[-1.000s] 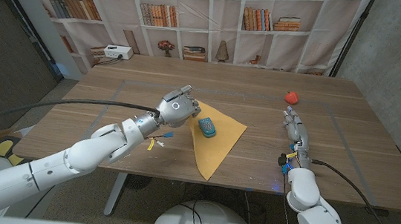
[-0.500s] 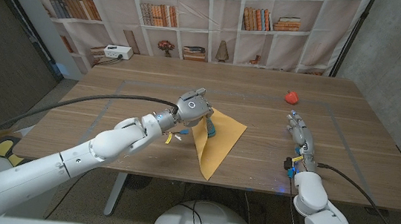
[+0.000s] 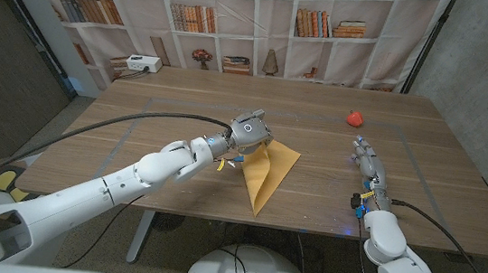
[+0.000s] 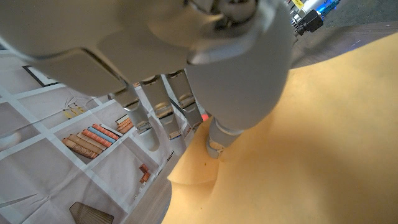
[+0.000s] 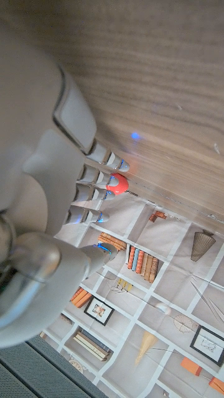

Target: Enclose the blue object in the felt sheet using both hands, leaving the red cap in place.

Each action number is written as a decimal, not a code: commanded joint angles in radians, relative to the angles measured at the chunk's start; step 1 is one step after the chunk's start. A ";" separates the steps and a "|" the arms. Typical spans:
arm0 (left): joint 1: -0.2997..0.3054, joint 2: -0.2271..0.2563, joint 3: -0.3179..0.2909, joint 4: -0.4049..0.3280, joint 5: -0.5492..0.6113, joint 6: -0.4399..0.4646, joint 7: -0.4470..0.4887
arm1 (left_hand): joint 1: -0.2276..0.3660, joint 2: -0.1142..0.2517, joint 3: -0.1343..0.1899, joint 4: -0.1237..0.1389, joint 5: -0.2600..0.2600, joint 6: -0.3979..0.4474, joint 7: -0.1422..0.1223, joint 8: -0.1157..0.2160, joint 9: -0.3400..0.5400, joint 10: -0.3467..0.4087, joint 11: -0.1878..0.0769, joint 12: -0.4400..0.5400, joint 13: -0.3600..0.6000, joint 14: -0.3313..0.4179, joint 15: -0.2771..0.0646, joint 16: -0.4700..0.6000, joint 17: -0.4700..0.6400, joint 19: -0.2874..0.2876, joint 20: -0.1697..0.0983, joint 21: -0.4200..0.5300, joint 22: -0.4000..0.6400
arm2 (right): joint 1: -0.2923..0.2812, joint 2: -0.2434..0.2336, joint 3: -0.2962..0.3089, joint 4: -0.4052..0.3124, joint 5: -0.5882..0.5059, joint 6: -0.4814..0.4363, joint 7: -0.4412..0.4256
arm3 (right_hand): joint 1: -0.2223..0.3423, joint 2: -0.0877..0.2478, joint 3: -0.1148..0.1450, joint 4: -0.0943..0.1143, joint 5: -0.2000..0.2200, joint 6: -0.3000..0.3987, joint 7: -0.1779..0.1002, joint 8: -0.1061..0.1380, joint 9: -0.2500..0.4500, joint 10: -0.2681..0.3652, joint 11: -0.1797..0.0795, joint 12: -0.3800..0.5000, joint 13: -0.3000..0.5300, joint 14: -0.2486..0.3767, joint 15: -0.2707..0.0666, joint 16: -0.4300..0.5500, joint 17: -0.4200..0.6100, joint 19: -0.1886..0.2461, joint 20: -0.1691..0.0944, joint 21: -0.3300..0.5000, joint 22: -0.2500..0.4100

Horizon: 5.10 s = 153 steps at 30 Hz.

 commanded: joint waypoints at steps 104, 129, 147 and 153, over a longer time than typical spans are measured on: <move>-0.201 -0.172 0.354 0.411 0.045 0.249 0.389 | -0.440 -0.197 -0.309 0.114 0.181 -1.463 0.218 -0.598 0.006 -1.270 0.320 -0.447 -0.118 -1.086 0.255 -0.021 -0.138 -0.681 0.171 -0.510 0.011 | 0.350 -0.255 -0.232 -0.068 0.316 -0.455 0.647 | -0.101 0.039 0.173 0.197 -0.003 -0.022 0.173 -0.006 0.004 0.169 0.045 -0.034 0.000 0.276 -0.010 -0.031 0.016 0.226 -0.051 0.109 0.009; -0.144 -0.119 0.264 0.261 0.004 0.258 0.453 | -0.432 -0.013 -0.268 0.146 0.148 -1.208 0.114 -0.549 0.000 -1.098 0.188 -0.381 -0.172 -0.888 0.141 0.047 -0.184 -0.528 0.169 -0.490 0.015 | 0.483 -0.316 -0.349 -0.180 0.214 -0.757 0.587 | -0.279 -0.128 -0.009 0.245 0.016 -0.064 0.215 0.003 0.004 0.075 0.121 -0.008 -0.007 0.145 0.103 -0.020 -0.009 0.141 0.022 0.058 0.008; 0.054 -0.084 -0.015 0.001 -0.588 0.199 0.286 | -0.588 0.015 -0.034 0.046 0.031 0.015 0.095 -0.274 0.006 -0.024 0.067 -0.139 -0.294 0.022 -0.050 0.177 -0.303 0.153 0.040 -0.181 0.021 | 0.496 -0.303 -0.367 -0.170 0.191 -0.752 0.574 | -0.295 -0.138 -0.025 0.248 0.025 -0.067 0.207 0.002 0.003 0.066 0.121 -0.014 -0.008 0.131 0.088 -0.026 -0.013 0.125 0.008 0.049 0.010; 0.050 -0.032 -0.019 -0.113 -0.568 0.318 0.014 | -0.607 0.003 0.042 0.006 0.063 0.182 0.160 -0.208 0.027 0.113 0.087 -0.099 -0.253 0.142 -0.047 0.196 -0.285 0.180 0.050 -0.135 0.020 | 0.505 -0.296 -0.373 -0.165 0.185 -0.755 0.573 | -0.294 -0.137 -0.026 0.247 0.027 -0.067 0.207 0.002 0.003 0.064 0.120 -0.015 -0.009 0.129 0.085 -0.026 -0.014 0.125 0.005 0.049 0.010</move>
